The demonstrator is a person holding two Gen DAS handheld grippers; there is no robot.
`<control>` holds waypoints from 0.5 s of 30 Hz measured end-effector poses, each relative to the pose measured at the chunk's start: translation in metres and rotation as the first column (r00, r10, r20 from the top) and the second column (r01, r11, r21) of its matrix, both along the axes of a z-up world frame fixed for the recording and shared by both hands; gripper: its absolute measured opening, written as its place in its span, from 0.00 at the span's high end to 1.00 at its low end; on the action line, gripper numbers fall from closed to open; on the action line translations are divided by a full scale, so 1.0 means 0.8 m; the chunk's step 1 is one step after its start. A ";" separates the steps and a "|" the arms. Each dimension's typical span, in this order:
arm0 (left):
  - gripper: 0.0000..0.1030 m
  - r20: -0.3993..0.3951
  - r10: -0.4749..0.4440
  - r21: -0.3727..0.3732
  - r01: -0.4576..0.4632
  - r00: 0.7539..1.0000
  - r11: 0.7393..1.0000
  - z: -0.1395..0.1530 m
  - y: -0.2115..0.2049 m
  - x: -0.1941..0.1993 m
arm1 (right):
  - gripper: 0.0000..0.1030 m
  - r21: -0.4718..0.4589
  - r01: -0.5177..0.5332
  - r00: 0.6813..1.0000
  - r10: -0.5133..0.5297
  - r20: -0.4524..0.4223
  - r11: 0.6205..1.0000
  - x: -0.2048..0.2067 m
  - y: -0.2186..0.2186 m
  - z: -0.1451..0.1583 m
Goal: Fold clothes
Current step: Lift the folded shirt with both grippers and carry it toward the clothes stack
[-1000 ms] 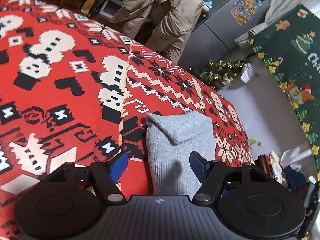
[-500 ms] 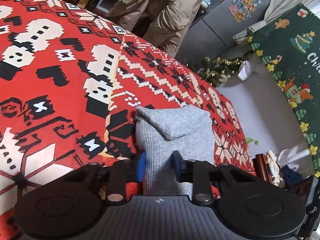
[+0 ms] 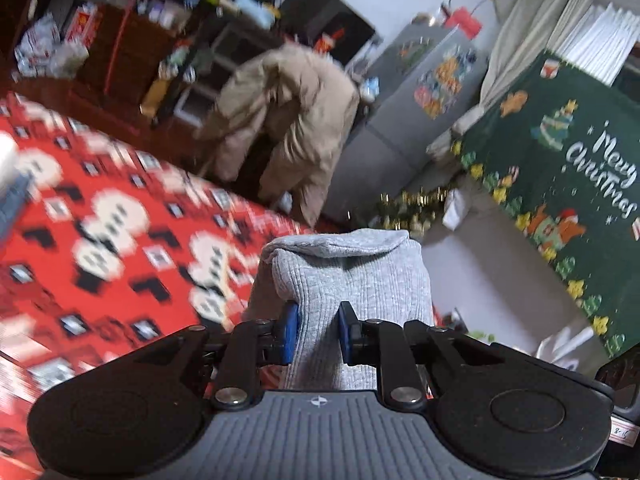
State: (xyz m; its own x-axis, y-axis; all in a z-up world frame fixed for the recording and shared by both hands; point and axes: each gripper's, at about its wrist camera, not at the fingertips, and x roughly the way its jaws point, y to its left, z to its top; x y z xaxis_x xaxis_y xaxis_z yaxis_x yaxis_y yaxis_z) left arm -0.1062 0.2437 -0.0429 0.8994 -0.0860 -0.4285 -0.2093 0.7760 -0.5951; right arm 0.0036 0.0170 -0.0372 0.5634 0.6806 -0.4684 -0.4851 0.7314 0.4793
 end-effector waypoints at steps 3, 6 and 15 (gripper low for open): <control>0.81 0.033 0.050 0.028 -0.051 0.998 0.998 0.029 0.040 -0.037 | 0.87 0.009 -0.058 0.997 0.058 0.053 0.998 -0.028 0.050 0.032; 0.81 0.047 0.102 0.063 -0.105 0.994 0.992 0.054 0.089 -0.074 | 0.86 0.030 -0.117 0.990 0.115 0.076 0.993 -0.055 0.109 0.057; 0.81 0.009 0.249 0.191 -0.247 0.968 0.950 0.095 0.235 -0.146 | 0.86 0.097 -0.254 0.967 0.253 0.024 0.962 -0.121 0.305 0.079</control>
